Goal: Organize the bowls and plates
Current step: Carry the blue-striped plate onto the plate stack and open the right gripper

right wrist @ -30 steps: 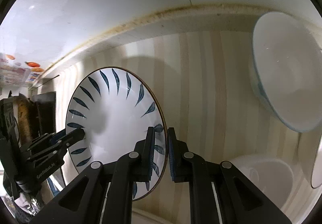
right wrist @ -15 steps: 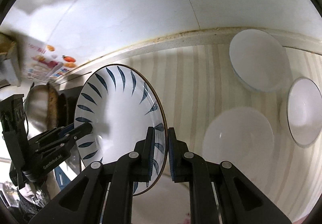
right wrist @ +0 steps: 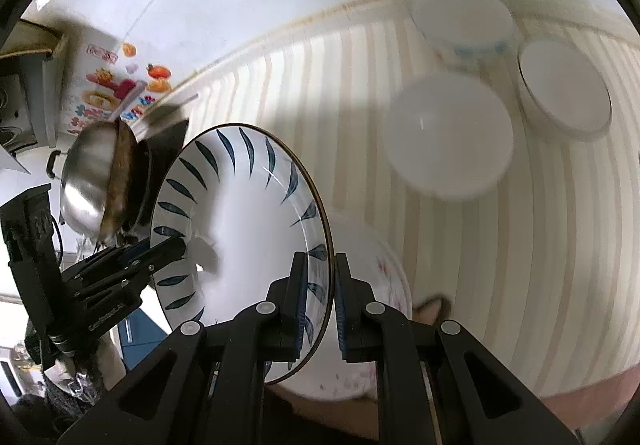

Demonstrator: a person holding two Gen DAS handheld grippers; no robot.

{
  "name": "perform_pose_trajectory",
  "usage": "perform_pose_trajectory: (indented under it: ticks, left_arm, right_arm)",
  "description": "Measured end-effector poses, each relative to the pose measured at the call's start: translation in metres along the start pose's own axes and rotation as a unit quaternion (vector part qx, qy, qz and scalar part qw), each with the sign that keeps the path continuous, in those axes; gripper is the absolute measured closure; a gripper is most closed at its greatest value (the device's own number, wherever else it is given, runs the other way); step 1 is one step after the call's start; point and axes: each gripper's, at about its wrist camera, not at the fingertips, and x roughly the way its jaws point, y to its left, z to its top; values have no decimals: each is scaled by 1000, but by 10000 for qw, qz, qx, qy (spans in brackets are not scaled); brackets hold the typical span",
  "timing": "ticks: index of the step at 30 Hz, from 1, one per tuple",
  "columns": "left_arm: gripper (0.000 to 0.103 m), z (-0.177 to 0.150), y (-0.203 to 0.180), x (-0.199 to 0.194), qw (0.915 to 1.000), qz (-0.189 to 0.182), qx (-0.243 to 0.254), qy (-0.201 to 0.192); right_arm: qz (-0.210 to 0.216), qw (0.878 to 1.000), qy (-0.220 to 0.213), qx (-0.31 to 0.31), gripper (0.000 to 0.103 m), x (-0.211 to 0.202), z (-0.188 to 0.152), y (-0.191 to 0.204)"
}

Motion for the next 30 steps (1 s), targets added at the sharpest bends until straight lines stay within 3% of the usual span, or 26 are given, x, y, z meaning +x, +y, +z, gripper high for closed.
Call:
perform_pose_trajectory:
  ticks: [9, 21, 30]
  left_arm:
    - [80, -24, -8, 47, 9988, 112, -27, 470]
    - [80, -23, -10, 77, 9974, 179, -34, 701]
    - [78, -30, -15, 82, 9974, 199, -115, 689]
  right_arm:
    - [-129, 9986, 474, 207, 89, 43, -51, -27]
    - [-263, 9965, 710, 341, 89, 80, -68, -54]
    - [-283, 9969, 688, 270, 86, 85, -65, -49]
